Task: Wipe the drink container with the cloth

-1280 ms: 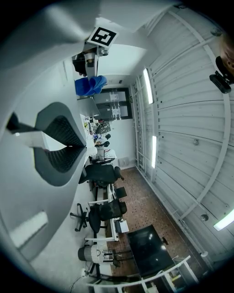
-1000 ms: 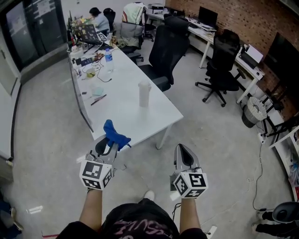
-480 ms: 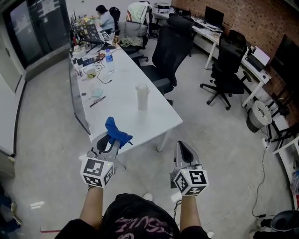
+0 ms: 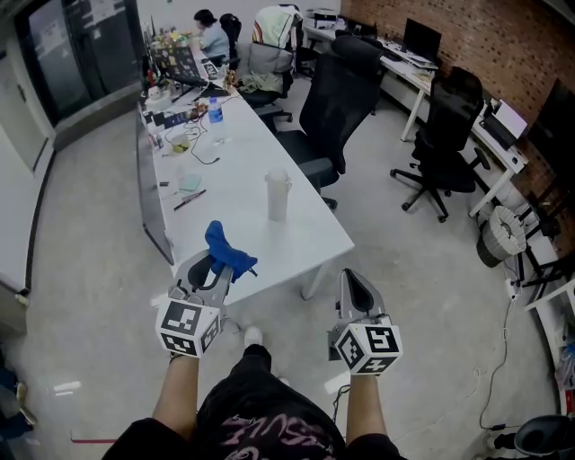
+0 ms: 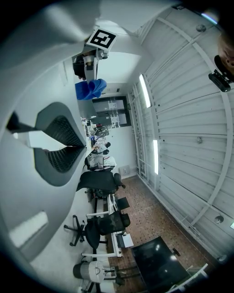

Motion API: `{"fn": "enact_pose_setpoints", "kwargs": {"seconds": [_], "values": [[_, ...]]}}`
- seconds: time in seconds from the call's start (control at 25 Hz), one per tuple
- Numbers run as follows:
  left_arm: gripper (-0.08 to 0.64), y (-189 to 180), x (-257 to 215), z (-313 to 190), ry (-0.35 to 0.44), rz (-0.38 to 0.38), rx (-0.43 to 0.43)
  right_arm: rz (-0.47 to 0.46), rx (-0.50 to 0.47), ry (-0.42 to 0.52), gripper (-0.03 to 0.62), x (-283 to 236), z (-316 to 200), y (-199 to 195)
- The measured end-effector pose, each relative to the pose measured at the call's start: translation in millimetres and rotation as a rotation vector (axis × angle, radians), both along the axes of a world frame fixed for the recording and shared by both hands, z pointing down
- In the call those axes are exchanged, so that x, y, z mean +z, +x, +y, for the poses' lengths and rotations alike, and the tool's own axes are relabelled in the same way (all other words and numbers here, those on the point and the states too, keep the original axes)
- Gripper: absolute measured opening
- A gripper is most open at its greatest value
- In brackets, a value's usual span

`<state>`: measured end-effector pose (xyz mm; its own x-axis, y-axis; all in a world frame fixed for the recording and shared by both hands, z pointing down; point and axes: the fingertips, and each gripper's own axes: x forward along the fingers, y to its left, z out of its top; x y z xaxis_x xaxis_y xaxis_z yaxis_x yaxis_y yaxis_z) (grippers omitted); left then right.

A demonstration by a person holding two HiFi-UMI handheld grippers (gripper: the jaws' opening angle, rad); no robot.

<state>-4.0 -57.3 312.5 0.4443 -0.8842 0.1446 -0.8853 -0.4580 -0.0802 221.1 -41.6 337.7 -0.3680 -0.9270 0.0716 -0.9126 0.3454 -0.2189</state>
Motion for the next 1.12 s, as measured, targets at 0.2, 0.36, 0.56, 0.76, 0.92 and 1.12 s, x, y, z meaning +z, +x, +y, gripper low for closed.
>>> {"fn": "enact_pose_setpoints", "kwargs": {"seconds": [0.2,0.36,0.56,0.76,0.92,1.12], "values": [[0.087,-0.2,3.1,-26.5,0.000,0.011,0.000,0.012,-0.007,0.000,-0.002,-0.9,-28.7,-2.3],[0.087,-7.2,13.5,-51.0,-0.012,0.019,-0.005,0.030,-0.023,-0.004,-0.002,1.7,-55.7,-12.5],[0.087,-18.5,30.0,-91.8,-0.041,0.041,-0.011,0.051,-0.038,-0.018,-0.002,8.6,-95.6,-27.9],[0.087,-21.8,44.6,-128.2,-0.073,0.043,-0.005,0.061,-0.047,-0.034,-0.002,15.5,-134.1,-36.9],[0.087,-27.7,60.5,-155.5,-0.106,0.043,0.008,0.071,-0.058,-0.046,0.003,23.6,-166.5,-50.3],[0.087,-37.1,84.7,-182.7,-0.152,0.037,0.014,0.074,-0.083,-0.058,0.014,35.6,-209.3,-70.5]]}}
